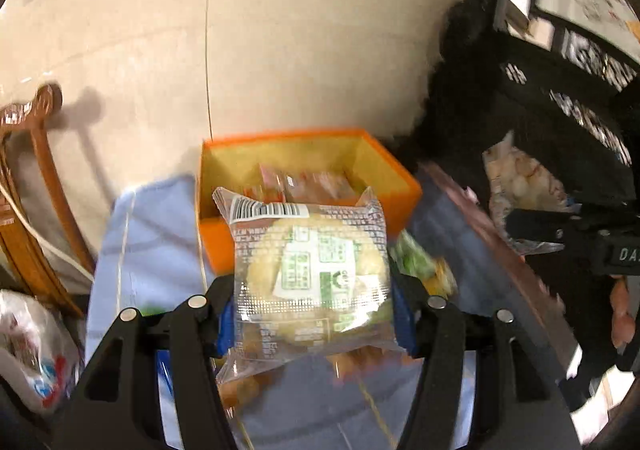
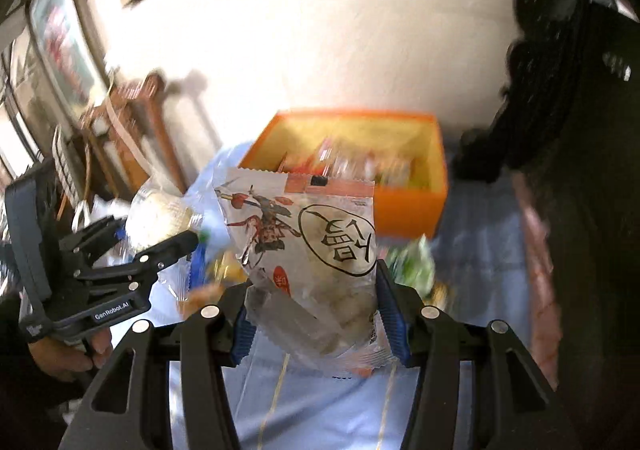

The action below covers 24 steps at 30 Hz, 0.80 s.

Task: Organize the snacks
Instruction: 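Carry both packets over the orange box and open both tools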

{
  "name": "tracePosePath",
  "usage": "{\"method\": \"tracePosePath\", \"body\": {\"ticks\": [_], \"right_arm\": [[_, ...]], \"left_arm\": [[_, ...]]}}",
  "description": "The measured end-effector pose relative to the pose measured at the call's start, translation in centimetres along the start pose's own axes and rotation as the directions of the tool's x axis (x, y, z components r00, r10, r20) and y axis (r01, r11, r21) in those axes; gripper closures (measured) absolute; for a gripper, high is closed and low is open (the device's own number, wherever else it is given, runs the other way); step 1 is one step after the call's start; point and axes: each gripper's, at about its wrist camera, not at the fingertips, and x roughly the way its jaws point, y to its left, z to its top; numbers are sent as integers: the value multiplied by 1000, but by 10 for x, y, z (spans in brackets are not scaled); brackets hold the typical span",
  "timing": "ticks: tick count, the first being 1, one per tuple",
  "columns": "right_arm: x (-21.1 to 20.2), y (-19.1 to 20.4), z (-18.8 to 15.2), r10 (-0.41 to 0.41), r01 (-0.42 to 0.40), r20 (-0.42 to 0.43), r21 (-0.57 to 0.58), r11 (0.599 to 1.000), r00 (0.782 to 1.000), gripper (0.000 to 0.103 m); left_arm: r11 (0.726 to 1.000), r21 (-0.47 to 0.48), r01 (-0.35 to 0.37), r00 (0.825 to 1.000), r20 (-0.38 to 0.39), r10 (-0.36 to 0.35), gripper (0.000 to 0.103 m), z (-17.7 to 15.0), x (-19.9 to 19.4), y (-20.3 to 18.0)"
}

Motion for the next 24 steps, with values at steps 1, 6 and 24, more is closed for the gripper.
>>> {"method": "tracePosePath", "body": {"ticks": [1,6,24], "right_arm": [[0,-5,16,-10,10,15,14,1000,1000,50],[9,-19,82,-49,47,72,26,999,996,50],[132,-58,145,-157,154,-56,-46,987,986,20]], "left_arm": [[1000,-11,-2,1000,10,2,45,12,2,3],[999,-19,-35,998,45,35,45,74,28,14],[980,-37,-197,977,-89,193,5,124,155,51]]}}
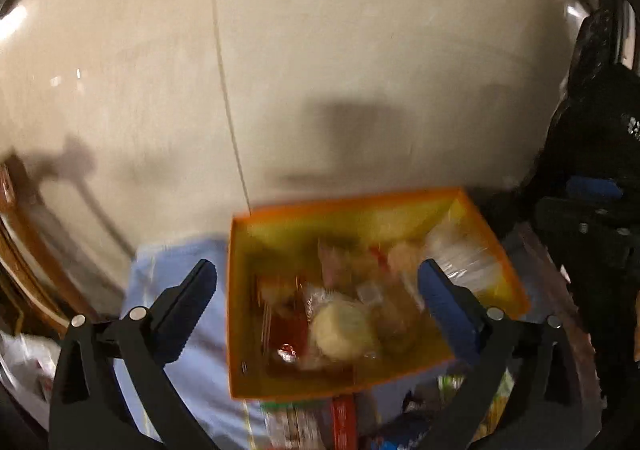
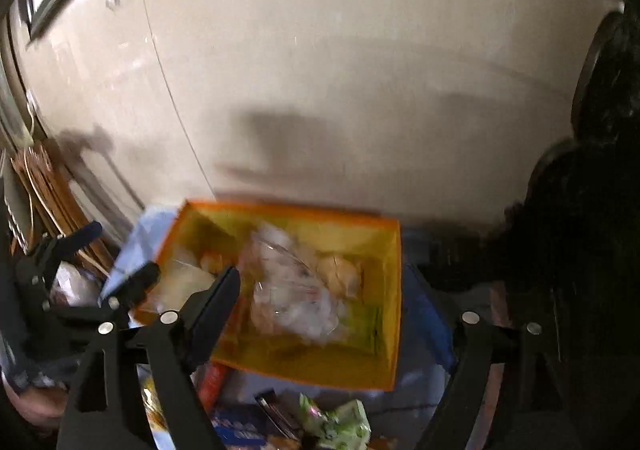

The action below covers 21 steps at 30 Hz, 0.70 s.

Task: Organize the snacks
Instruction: 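Carry both packets over the orange box and open both tools, then grasp the orange-labelled bread packet with the left tool while the right tool grasps the cracker packet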

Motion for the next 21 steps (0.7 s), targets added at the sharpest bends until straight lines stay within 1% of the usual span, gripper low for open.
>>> {"method": "tracePosePath", "body": {"ticks": [1,3,4,6,7,9,10,12,13,15,17,19,21], "right_arm": [[1,-3,-13,-5,5,-12,-9,1000,1000,20],[3,-7,-37,-15,15,-36,-5,1000,999,20],[6,-12,-56,-22,23,-59,16,1000,998,20],[11,-25,-102,-34,47,-128,95,994,991,20],[15,-28,-118,-30,51,-157,134,990,987,20],[21,-31,-166,-16,64,-223,209,976,975,20],[22,-30,-190,-19,78,-251,226,971,968,20],[26,-22,-234,-33,107,-302,231,967,953,20],[28,-17,-250,-34,112,-321,230,967,947,20],[35,-9,-278,-37,122,-361,217,969,932,22],[40,-3,-290,-41,126,-377,204,971,925,24],[43,1,-296,-52,131,-367,194,972,929,25],[45,3,-299,-73,143,-360,173,975,930,25]], "left_arm": [[1000,0,-5,1000,-7,5,5,-7,0,3],[1000,13,-7,1000,-16,7,5,-35,-6,9],[1000,26,-15,1000,-23,15,5,-48,-8,10],[999,39,-20,999,-33,22,5,-87,-20,18],[999,38,-21,999,-48,22,5,-106,-25,21],[1000,20,-6,997,-73,8,5,-142,-35,27],[1000,9,4,996,-92,-3,5,-161,-39,30],[999,-15,32,992,-118,-34,5,-198,-48,37],[999,-16,44,991,-126,-46,5,-213,-53,38],[999,27,36,988,-154,-31,5,-250,-55,38],[998,64,23,985,-171,-12,5,-272,-53,36],[997,83,3,985,-173,12,5,-282,-47,33],[997,83,-7,983,-180,22,5,-286,-35,30]]}}
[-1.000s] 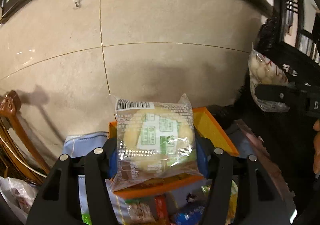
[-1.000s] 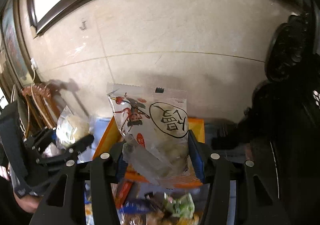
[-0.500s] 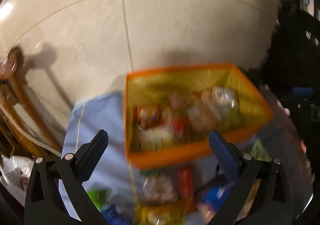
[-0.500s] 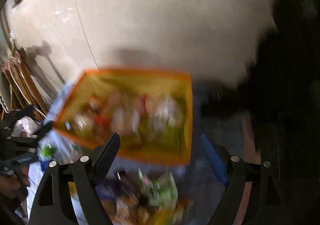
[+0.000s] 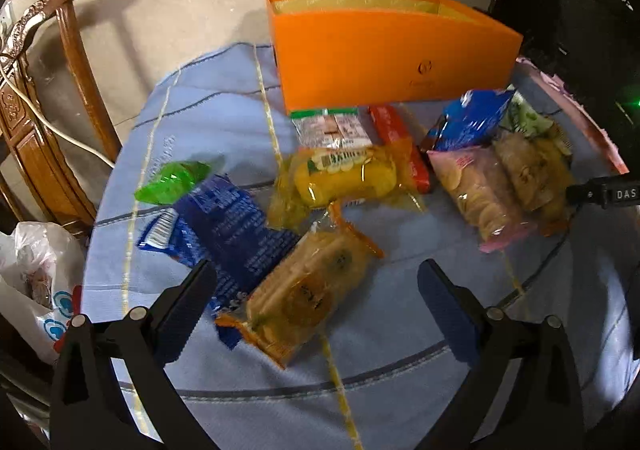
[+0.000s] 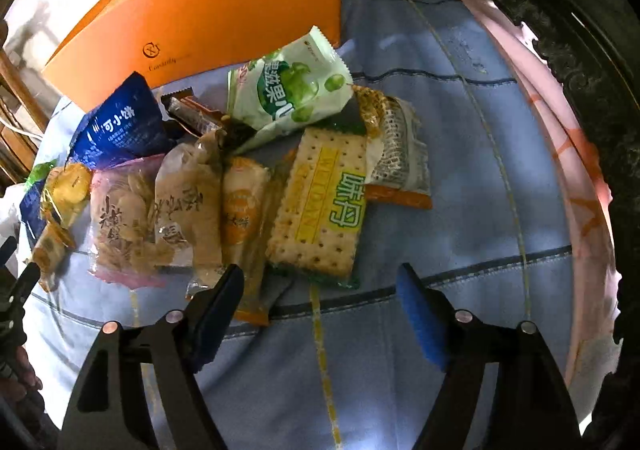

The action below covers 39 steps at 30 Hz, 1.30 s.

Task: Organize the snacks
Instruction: 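Grasp the orange-labelled bread packet with the left tool while the right tool grasps the cracker packet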

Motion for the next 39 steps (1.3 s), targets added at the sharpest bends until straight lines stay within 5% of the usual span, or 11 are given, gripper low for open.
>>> {"method": "tracePosePath", "body": {"ticks": [4,7,11,14,15,16,18,22,30,39], "right_arm": [[7,-6,-2,-6,6,3,26,1000,1000,25],[8,-16,5,14,-14,-3,45,999,1000,22],[23,-12,9,-25,26,-20,20,999,999,19],[25,-3,13,-52,52,11,-32,998,999,24],[23,2,13,-40,41,20,-60,997,999,30],[20,10,13,-25,28,28,-85,996,999,50],[16,23,9,-68,74,50,-141,987,996,53],[8,19,0,-1,4,38,-87,996,999,53],[-27,-5,-15,97,-96,69,-13,995,993,54],[-61,-3,-20,137,-134,132,-31,991,982,54]], "left_arm": [[1000,-21,-12,999,-46,11,5,-1,23,-9],[997,47,-69,996,-55,72,5,-7,34,-22],[999,-27,19,994,-106,-22,12,-15,38,-19],[999,11,50,994,-94,-48,34,-17,31,-28],[998,17,60,994,-93,-58,42,-18,29,-30],[998,15,68,993,-93,-66,47,-19,27,-31],[997,5,81,992,-93,-80,52,-22,24,-33],[986,-69,151,983,-90,-157,64,-32,15,-27],[976,-115,183,977,-89,-193,65,-48,4,-11],[973,-69,219,976,2,-219,68,-20,-26,-20]]}}
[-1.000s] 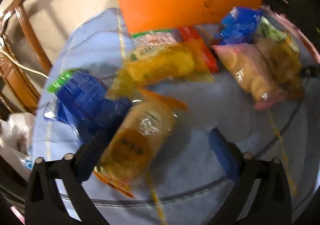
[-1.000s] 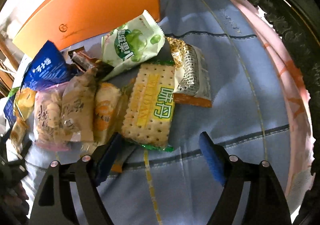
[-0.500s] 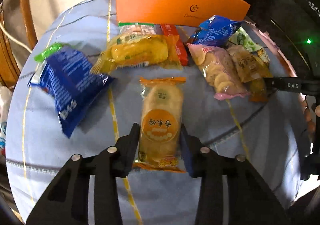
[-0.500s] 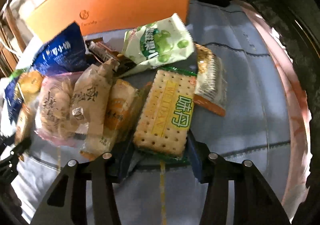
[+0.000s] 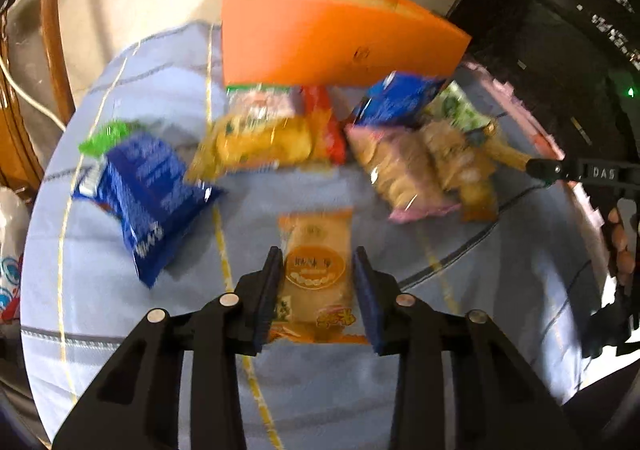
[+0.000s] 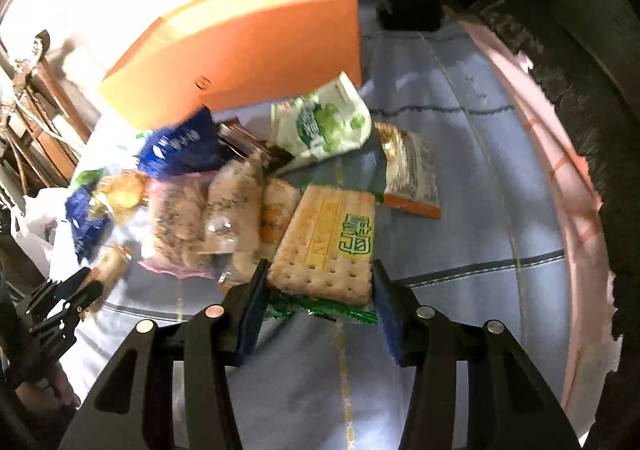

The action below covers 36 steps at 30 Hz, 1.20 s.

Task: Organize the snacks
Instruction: 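Grasp the orange-labelled bread packet with the left tool while the right tool grasps the cracker packet, then lift both packets into the orange box and release them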

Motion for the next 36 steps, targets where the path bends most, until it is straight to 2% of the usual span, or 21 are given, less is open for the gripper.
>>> {"method": "tracePosePath", "body": {"ticks": [2,3,4,5,7,10,12,13,14,16,18,22,27,31,36], "right_arm": [[-3,-3,2,-8,8,0,-13,1000,1000,54],[-2,-5,2,-14,14,-5,-10,1000,1000,54],[1,-6,1,-20,21,-15,2,1000,1000,54],[6,-8,-1,-22,22,-27,10,1000,999,54],[14,-10,-8,-28,29,-48,15,999,998,54],[21,-9,-17,-32,32,-70,13,999,997,54],[22,-8,-19,-37,37,-75,3,999,997,54],[21,-7,-18,-38,39,-74,1,999,997,54],[20,-7,-17,-40,40,-72,-1,999,997,54],[18,-7,-15,-42,42,-66,-4,999,997,54],[16,-8,-14,-40,40,-64,-3,999,997,54],[13,-10,-12,-32,32,-59,4,999,998,54],[2,-6,-6,-14,14,-28,5,1000,1000,54],[-26,3,13,12,-12,50,-7,1000,999,55],[-68,20,45,37,-27,163,-64,998,986,58]], "left_arm": [[1000,16,-6,1000,-16,6,68,4,1,-4],[999,27,-31,999,-36,32,67,3,5,-5],[998,33,-57,997,-55,59,56,0,10,-3],[995,25,-92,992,-90,94,50,-6,19,2],[996,-7,-90,991,-97,88,27,-14,26,10],[996,16,-92,991,-101,93,18,-19,35,4],[990,103,-99,990,-94,109,14,-24,42,-13],[979,163,-125,987,-82,139,17,-28,44,-22],[979,170,-110,990,-71,123,26,-28,42,-24],[984,148,-103,991,-68,114,69,-23,39,-22],[994,97,-54,996,-72,61,69,-18,31,-17],[999,47,-13,999,-42,15,69,-13,9,-11],[999,45,5,1000,29,-6,69,2,-23,-16],[998,57,3,995,97,-9,68,24,-52,-17],[998,68,-11,984,180,-1,68,67,-76,-24]]}}
